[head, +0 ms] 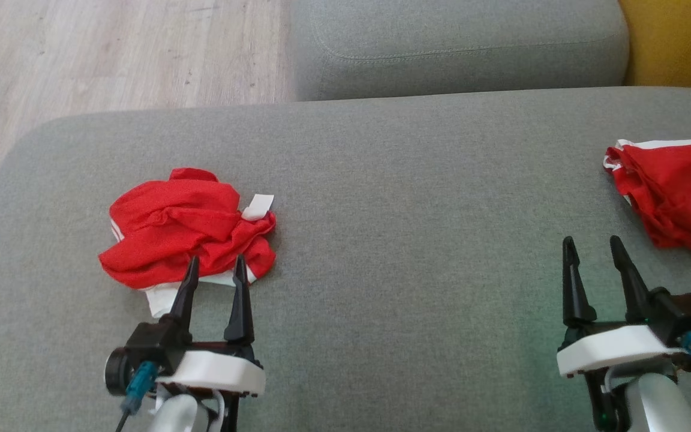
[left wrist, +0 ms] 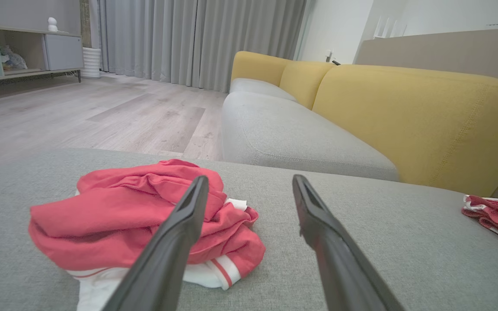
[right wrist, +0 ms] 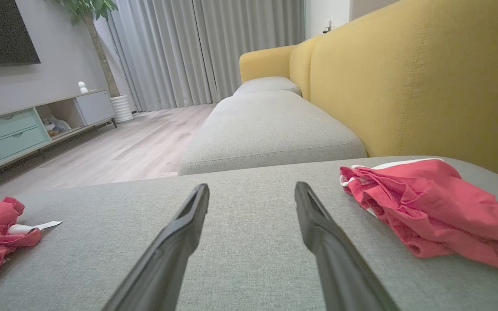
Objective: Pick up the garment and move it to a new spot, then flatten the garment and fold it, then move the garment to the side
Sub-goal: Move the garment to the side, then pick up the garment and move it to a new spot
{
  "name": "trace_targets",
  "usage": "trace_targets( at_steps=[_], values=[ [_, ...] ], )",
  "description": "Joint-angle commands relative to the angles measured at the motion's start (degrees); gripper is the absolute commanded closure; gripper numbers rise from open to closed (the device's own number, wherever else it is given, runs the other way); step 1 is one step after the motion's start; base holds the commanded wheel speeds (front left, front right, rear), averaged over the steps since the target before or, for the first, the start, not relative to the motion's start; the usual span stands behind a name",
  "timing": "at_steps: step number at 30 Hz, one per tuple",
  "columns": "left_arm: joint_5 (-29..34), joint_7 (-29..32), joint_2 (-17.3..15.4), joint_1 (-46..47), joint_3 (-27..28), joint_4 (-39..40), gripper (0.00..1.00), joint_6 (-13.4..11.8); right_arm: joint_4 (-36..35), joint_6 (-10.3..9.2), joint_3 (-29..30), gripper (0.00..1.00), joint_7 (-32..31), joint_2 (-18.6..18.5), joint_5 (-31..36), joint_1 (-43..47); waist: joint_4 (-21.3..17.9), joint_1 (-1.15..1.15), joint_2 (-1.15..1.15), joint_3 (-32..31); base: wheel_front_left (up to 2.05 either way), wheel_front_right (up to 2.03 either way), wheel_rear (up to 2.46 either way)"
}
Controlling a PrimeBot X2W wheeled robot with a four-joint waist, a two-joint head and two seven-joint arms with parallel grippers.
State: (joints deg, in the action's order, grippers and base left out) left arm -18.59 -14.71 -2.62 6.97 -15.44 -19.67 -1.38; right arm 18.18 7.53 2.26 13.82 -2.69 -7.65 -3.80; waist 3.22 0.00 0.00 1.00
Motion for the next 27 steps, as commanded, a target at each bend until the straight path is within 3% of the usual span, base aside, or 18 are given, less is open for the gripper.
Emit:
trace_targets(
  at_steps=[1, 14, 27],
  values=[
    [-0.1, -0.29, -0.26, 1.33, 1.91, 1.78, 0.0, -0.24, -1.99, -0.04, -1.68, 0.0, 0.93, -0.2, 0.22, -1.38, 0.01, 0.0, 0.0, -0.04, 0.0, 0.0, 0.0],
    [-0.14, -0.29, -0.26, 1.34, 1.79, 1.42, 0.0, -0.3, -2.86, -0.04, -2.91, 0.0, 1.16, -0.2, -1.39, -0.9, 0.23, 0.0, 0.0, -0.87, 0.0, 0.0, 0.0],
    [0.9, -0.29, -0.26, 1.15, 3.44, 1.03, 0.0, -0.12, -5.54, -0.04, -7.03, 0.0, 1.18, -0.19, -3.74, 0.72, 6.28, 0.0, 0.0, -1.27, 0.0, 0.0, 0.0]
  ],
)
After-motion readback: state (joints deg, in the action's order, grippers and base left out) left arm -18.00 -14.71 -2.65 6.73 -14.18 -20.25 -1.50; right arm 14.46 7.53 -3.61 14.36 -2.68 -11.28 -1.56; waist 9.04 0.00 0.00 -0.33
